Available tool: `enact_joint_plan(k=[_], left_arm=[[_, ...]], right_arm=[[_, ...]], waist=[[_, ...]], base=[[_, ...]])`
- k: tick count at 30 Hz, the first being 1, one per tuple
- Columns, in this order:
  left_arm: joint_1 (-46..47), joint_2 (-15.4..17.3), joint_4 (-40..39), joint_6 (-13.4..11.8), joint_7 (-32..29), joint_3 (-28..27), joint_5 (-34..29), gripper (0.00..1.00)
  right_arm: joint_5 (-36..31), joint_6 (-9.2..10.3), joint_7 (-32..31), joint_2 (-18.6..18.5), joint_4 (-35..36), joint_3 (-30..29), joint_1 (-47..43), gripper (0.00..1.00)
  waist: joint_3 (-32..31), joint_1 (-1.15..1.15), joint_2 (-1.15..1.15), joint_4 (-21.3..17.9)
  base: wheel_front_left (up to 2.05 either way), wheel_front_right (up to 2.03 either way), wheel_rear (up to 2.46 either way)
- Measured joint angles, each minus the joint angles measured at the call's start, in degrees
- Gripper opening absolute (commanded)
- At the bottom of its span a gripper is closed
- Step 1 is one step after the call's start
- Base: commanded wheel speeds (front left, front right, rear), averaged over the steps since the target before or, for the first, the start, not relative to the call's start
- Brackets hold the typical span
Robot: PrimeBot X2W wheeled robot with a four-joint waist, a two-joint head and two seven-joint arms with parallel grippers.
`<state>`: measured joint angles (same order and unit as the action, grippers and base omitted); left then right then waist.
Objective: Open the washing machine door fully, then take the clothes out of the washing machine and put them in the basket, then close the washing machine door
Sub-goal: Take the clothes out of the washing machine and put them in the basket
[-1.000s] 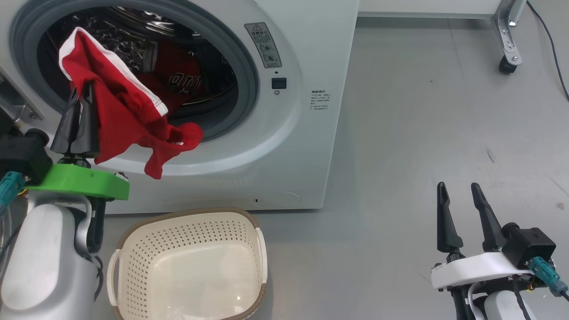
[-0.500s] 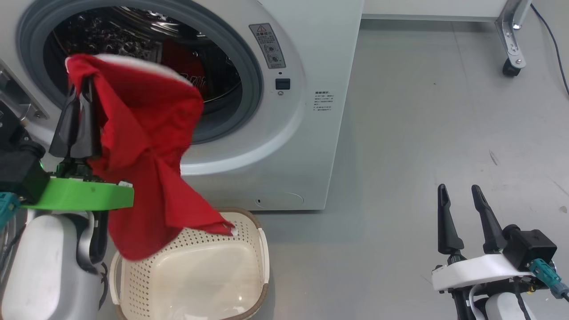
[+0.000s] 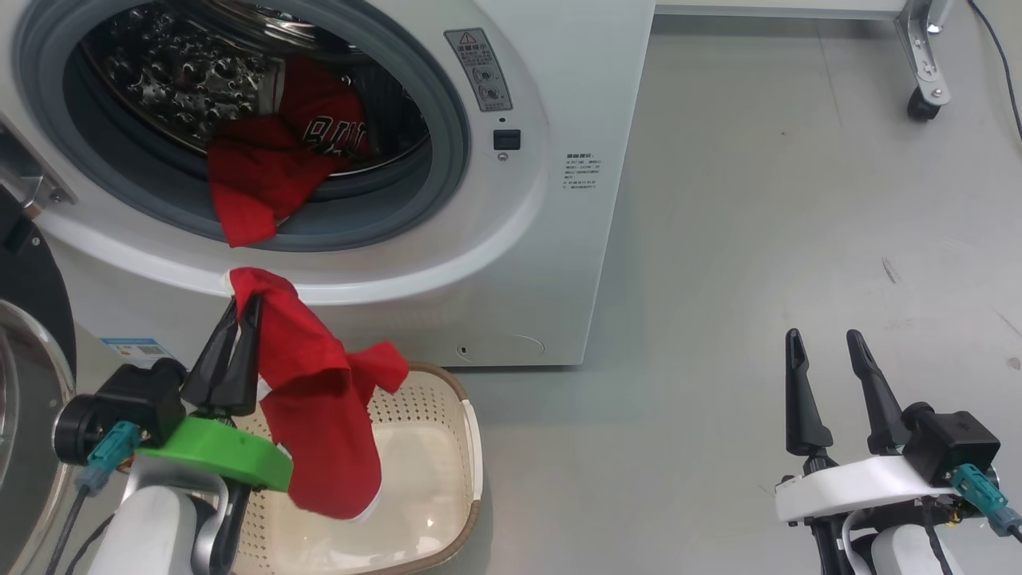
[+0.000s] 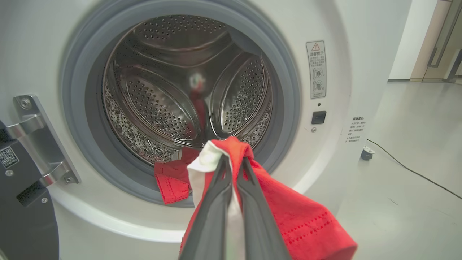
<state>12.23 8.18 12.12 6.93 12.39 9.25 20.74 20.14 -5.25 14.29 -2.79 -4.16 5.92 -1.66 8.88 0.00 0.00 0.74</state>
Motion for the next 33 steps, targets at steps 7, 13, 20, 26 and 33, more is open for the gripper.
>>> enact_joint_plan(k=[7, 13, 20, 26, 33], left_arm=[[-1.1, 1.04, 2.23, 0.01, -1.1, 0.45, 0.02, 0.0], [-1.15, 1.54, 4.63, 0.01, -1.77, 1.34, 0.02, 0.0], [-1.15, 1.82, 8.1, 0.01, -2.31, 2.34, 0.01, 0.0], [-1.12, 2.21, 10.61, 0.01, -2.87, 4.2, 0.01, 0.0], [-0.75, 2.61, 13.78, 0.01, -4.42, 6.12, 0.49, 0.0]], right_arm=[[-0.19, -0.18, 0.0, 0.04, 0.03, 0.41, 0.03, 1.0], [-0.64, -0.19, 0.0, 0.04, 0.42, 0.77, 0.4, 1.0], [-1.22, -0.24, 0.0, 0.04, 0.63, 1.88, 1.63, 1.0], [-1.65, -0.24, 0.0, 0.04, 0.86, 2.2, 2.57, 1.0], [-1.63, -0.25, 0.0, 0.05, 1.04, 2.41, 3.95, 1.0]], waist=[[1.05, 0.0, 0.0, -0.5], [2.65, 0.0, 0.0, -1.16], [5.2, 0.0, 0.0, -2.35], [7.51, 0.0, 0.0, -4.12], [10.39, 0.0, 0.0, -6.66]], base=[[0.0, 0.0, 0.0], [0.0, 0.0, 0.0], [0.0, 0.0, 0.0], [0.0, 0.0, 0.0], [0.0, 0.0, 0.0]])
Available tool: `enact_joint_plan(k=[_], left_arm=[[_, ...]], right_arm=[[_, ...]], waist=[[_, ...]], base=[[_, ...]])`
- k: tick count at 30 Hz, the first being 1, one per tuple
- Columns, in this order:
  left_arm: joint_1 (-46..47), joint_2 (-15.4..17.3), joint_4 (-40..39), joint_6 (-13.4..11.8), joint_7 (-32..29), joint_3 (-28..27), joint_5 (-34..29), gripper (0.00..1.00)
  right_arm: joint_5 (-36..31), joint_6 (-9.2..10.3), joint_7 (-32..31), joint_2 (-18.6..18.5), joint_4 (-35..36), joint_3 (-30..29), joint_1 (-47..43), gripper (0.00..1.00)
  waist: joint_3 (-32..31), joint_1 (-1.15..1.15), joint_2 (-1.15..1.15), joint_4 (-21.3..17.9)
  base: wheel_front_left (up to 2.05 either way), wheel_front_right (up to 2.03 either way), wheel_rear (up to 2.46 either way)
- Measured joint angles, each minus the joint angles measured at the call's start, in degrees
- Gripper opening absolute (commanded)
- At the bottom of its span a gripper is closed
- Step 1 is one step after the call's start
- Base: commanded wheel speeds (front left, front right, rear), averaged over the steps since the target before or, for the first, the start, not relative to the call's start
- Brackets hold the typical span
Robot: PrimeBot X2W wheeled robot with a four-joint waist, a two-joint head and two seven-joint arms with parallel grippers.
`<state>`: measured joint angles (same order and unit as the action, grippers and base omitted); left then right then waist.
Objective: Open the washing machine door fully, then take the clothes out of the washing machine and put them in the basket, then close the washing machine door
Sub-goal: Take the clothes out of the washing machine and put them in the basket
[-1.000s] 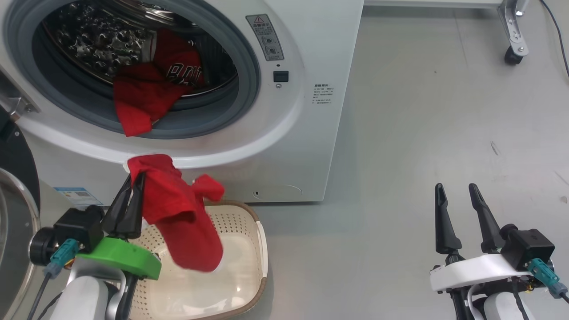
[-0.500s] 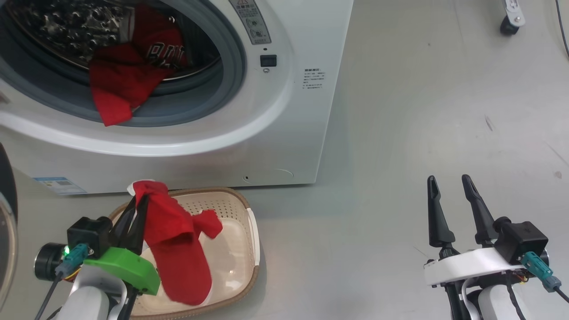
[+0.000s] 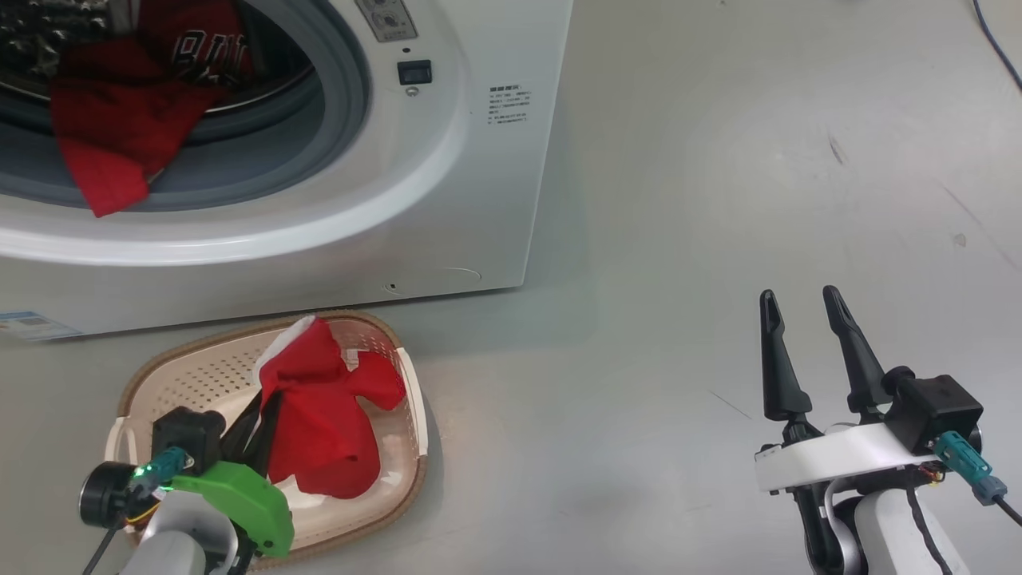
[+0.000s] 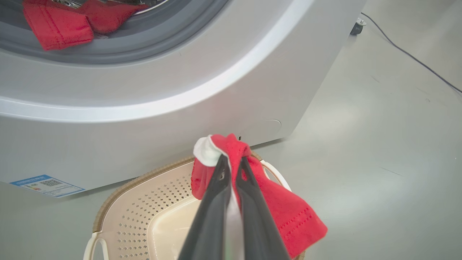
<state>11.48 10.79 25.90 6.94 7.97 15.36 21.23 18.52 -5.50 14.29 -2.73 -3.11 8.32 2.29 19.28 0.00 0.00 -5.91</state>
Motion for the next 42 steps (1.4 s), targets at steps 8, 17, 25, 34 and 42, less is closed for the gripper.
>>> enact_joint_plan(k=[8, 17, 25, 34, 42], left_arm=[[2.85, 0.29, 5.28, 0.01, -1.41, -0.8, 2.43, 0.0], [4.58, 0.99, 11.47, 0.01, -1.87, -4.26, 5.23, 0.0], [7.63, 1.31, 15.67, -0.12, -1.25, -5.38, 5.22, 0.0], [9.07, 1.0, 20.16, -1.27, 0.53, -5.53, 4.88, 0.0], [10.85, -0.19, 24.17, -1.35, 0.77, -4.89, 4.88, 1.0]], right_arm=[[0.08, -0.41, 0.0, 0.09, 0.35, 0.3, 1.27, 1.0], [0.1, -0.42, 0.01, 0.14, 1.13, 0.42, 2.87, 1.0], [0.09, -0.41, 0.16, 0.16, 1.48, 0.35, 3.46, 1.0], [0.08, -0.41, 0.16, 0.18, 1.27, 0.42, 4.32, 1.0], [0.07, -0.41, 0.16, 0.19, 0.56, 0.48, 4.71, 1.0]], waist=[[3.33, 0.0, 0.0, -2.7], [6.95, 0.0, 0.0, -4.66], [9.55, 0.0, 0.0, -5.44], [10.45, 0.0, 0.0, -5.47], [10.19, 0.0, 0.0, -5.0]], base=[[0.0, 0.0, 0.0], [0.0, 0.0, 0.0], [0.0, 0.0, 0.0], [0.0, 0.0, 0.0], [0.0, 0.0, 0.0]])
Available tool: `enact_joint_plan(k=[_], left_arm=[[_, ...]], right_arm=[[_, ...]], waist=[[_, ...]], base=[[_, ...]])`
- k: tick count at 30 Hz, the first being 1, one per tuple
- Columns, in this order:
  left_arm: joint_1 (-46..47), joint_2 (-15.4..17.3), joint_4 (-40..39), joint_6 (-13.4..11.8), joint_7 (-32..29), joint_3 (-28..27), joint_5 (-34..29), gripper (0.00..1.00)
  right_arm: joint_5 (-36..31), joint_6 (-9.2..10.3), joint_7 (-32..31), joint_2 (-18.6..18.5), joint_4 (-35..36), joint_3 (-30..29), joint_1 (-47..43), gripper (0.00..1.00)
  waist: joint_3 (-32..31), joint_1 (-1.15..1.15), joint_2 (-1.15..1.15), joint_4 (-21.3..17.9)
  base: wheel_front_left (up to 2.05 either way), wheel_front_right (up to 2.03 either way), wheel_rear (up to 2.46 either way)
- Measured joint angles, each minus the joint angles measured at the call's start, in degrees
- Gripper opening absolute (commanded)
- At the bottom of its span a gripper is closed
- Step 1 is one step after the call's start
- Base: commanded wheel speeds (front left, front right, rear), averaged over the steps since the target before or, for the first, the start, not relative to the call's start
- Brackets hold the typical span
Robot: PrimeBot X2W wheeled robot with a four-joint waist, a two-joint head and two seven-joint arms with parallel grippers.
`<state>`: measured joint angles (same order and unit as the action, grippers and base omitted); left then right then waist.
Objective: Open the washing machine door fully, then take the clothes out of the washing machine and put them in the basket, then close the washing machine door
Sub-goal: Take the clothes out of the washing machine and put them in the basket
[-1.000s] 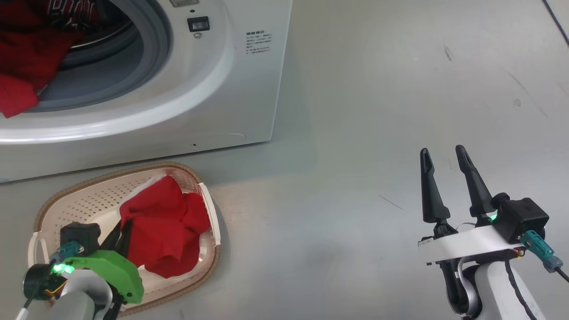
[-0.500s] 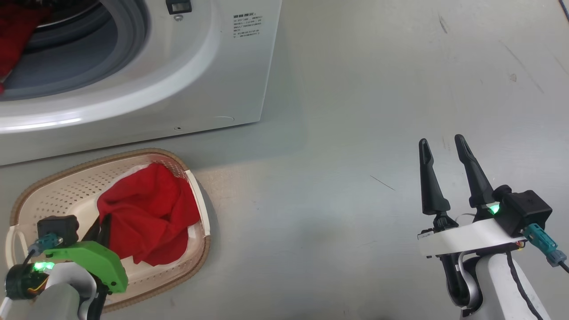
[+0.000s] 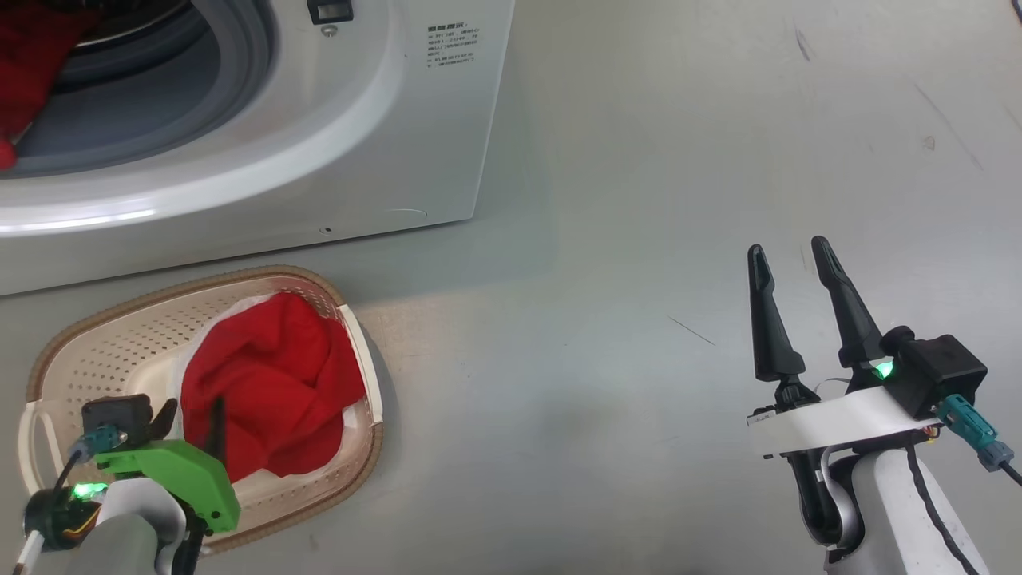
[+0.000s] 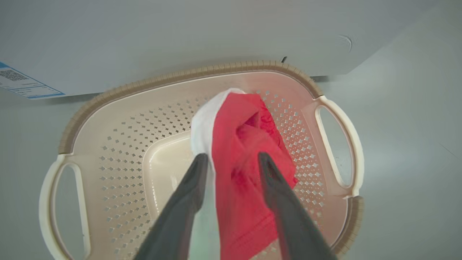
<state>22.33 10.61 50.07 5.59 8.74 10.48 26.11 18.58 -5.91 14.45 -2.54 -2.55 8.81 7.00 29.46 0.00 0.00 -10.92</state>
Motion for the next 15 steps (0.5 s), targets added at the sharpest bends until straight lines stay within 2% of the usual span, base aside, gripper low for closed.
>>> enact_joint_plan(k=[7, 15], left_arm=[[0.04, -0.83, 2.64, 0.0, 1.2, 0.74, -0.52, 1.0], [2.03, -1.91, 2.08, 0.03, 4.33, 1.97, -1.78, 1.0]], right_arm=[[-0.01, 0.0, 0.01, 0.0, -1.01, -0.16, 0.23, 1.0], [0.01, -0.01, 0.01, 0.0, -1.72, -1.25, 0.25, 1.0]], waist=[[-1.89, 0.0, 0.0, 0.73], [-5.3, 0.0, 0.0, 2.12]], base=[[0.0, 0.0, 0.0], [0.0, 0.0, 0.0]])
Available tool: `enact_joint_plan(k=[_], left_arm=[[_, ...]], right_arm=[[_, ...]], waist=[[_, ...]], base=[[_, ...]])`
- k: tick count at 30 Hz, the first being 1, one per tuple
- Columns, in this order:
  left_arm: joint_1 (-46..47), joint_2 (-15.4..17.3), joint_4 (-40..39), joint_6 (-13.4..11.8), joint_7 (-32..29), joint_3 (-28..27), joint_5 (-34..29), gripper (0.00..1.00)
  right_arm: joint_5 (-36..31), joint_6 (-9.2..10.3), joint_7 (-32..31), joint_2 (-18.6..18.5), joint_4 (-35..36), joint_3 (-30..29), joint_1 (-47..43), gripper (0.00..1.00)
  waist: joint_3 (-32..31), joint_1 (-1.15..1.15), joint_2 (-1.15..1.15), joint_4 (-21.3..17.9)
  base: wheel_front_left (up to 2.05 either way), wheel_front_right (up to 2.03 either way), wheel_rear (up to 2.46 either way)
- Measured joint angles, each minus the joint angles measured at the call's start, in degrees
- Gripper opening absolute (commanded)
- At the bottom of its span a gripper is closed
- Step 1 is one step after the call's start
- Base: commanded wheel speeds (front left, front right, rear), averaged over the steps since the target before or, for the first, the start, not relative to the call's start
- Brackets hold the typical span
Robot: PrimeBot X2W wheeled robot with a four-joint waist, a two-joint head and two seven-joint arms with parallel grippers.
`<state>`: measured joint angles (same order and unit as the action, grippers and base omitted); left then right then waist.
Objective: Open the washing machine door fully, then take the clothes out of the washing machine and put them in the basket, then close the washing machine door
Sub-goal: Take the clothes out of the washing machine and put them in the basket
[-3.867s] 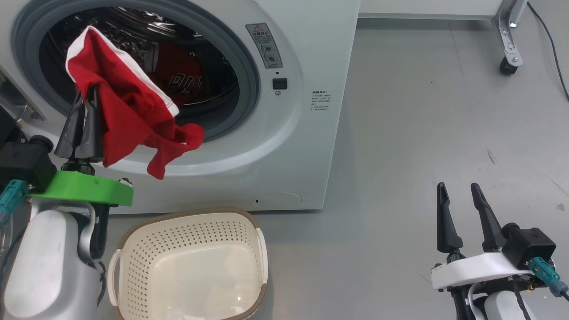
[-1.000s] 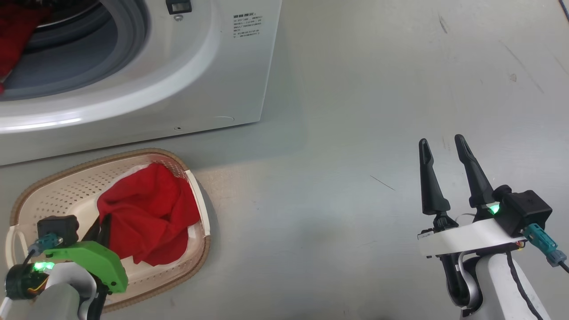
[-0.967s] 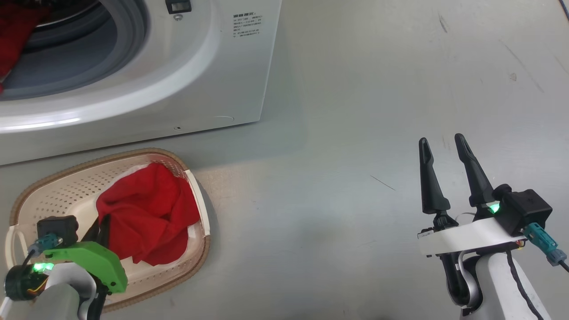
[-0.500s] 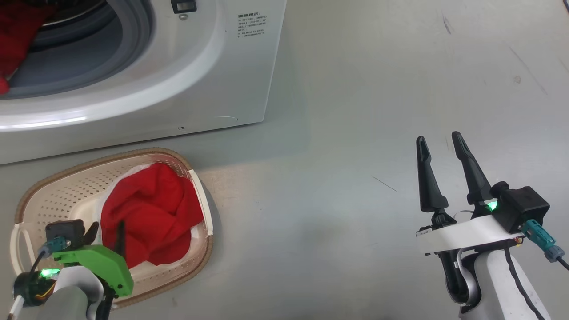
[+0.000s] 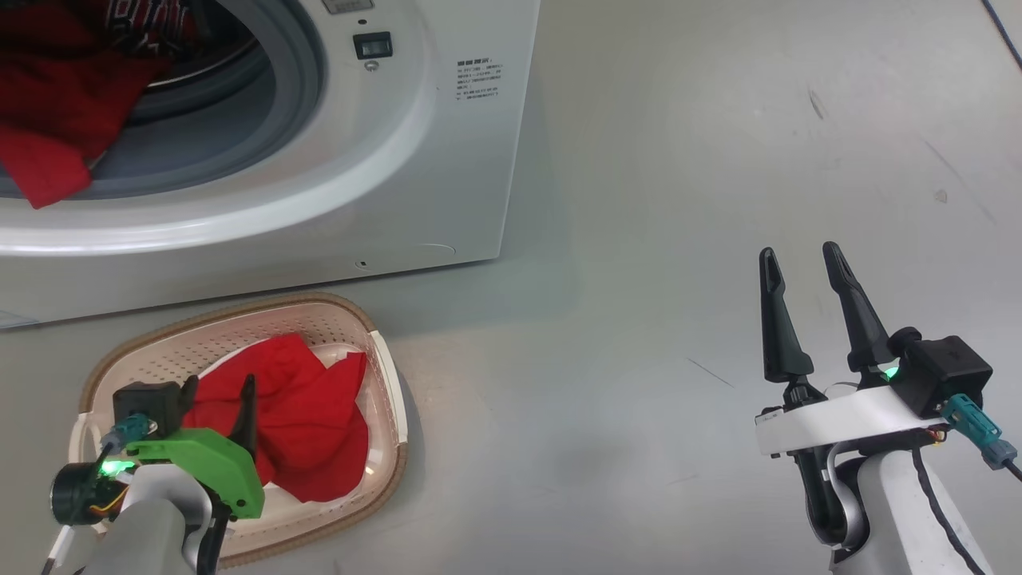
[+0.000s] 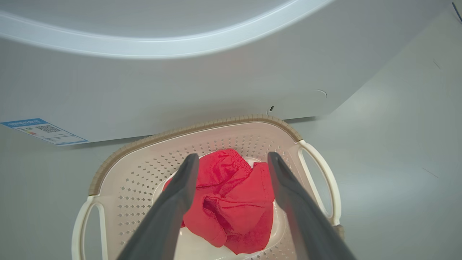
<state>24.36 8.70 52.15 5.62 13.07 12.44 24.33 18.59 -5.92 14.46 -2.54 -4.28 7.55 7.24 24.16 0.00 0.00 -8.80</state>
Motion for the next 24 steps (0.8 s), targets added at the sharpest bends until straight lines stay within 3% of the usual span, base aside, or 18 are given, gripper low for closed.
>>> enact_joint_plan(k=[16, 24], left_arm=[[0.23, -2.44, -5.79, 0.56, 1.21, 1.33, -2.27, 1.0], [-0.21, -2.64, -14.3, 0.56, 1.22, -0.03, -2.93, 1.0]], right_arm=[[0.03, 0.0, 0.0, 0.0, -1.57, -3.25, -1.99, 1.0], [0.03, 0.0, 0.0, 0.03, -1.63, -4.05, -4.26, 1.0]], waist=[[-9.39, 0.0, 0.0, 5.31], [-13.43, 0.0, 0.0, 8.79]], base=[[0.0, 0.0, 0.0], [0.0, 0.0, 0.0]])
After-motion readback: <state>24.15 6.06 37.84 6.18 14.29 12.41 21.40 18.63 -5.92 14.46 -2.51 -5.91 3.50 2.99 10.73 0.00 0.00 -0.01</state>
